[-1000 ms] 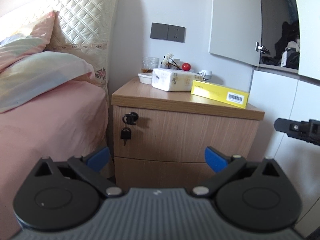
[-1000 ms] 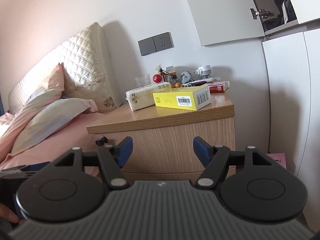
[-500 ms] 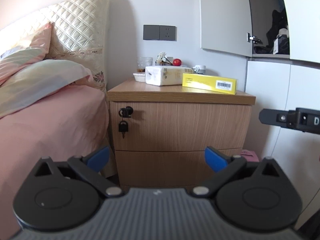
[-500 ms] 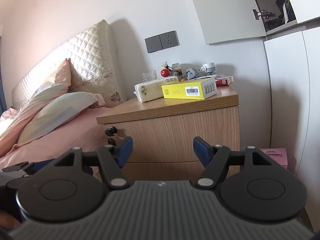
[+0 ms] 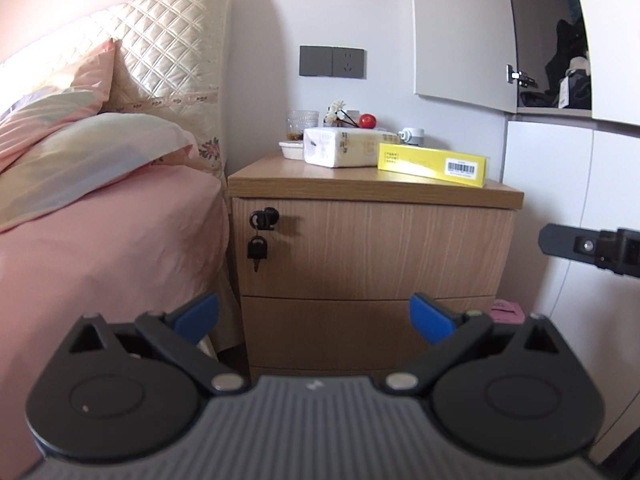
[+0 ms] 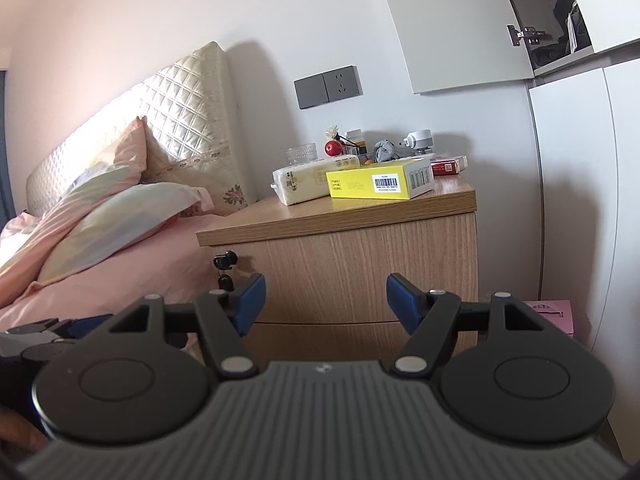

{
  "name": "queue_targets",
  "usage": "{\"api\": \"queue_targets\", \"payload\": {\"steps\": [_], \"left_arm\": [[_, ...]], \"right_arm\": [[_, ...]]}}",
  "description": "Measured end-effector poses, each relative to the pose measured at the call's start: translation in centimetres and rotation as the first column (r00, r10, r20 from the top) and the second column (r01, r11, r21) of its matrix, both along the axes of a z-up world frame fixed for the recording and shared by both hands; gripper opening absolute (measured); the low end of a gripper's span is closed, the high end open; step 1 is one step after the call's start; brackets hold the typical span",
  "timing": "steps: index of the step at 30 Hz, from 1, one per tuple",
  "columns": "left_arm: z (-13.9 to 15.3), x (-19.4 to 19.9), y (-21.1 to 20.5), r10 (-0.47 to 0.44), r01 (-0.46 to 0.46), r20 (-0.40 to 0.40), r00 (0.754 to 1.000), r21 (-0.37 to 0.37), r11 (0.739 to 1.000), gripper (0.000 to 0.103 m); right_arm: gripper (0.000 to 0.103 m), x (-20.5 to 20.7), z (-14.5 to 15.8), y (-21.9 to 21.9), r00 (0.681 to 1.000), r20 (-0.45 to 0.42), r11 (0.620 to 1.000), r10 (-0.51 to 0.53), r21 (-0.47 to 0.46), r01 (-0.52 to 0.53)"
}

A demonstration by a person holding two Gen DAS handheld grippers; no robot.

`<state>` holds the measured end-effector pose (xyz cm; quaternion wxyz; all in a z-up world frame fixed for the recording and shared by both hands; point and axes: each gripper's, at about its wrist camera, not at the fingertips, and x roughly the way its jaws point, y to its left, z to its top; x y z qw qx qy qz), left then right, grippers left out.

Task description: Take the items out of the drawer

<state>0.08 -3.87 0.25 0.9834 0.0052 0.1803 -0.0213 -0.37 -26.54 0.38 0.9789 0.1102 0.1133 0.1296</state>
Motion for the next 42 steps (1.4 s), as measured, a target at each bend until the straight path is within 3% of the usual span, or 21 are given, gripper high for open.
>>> {"api": "queue_targets", "payload": {"steps": [18,21,31,34,42], "left_arm": [[0.14,-0.30,0.32,-0.025,0.025,0.014,1.000,-0.006,1.000,0.103],[0.17,-0.32,0.36,-0.033,0.033,0.016,0.999,-0.007,0.999,0.103],[0.11,-0.44,0.18,-0.040,0.040,0.019,0.999,-0.003,0.999,0.103],[0.09,-0.36,0.18,-0.037,0.037,0.018,0.999,-0.002,0.999,0.103],[0.07,-0.42,0.22,-0.037,0.037,0.018,0.999,-0.001,0.999,0.103]], "right_arm": [[0.073,0.21,-0.20,0.43,1.000,-0.004,1.000,0.003,-0.015,-0.003],[0.082,0.23,-0.31,0.53,1.000,0.001,1.000,0.004,-0.019,-0.004],[0.085,0.59,-0.50,0.54,1.000,-0.019,0.999,-0.018,-0.031,0.017],[0.103,0.50,-0.51,0.45,1.000,-0.014,0.999,-0.024,-0.030,0.024],[0.103,0.38,-0.46,0.28,0.999,0.000,0.999,-0.042,-0.027,0.042]]}}
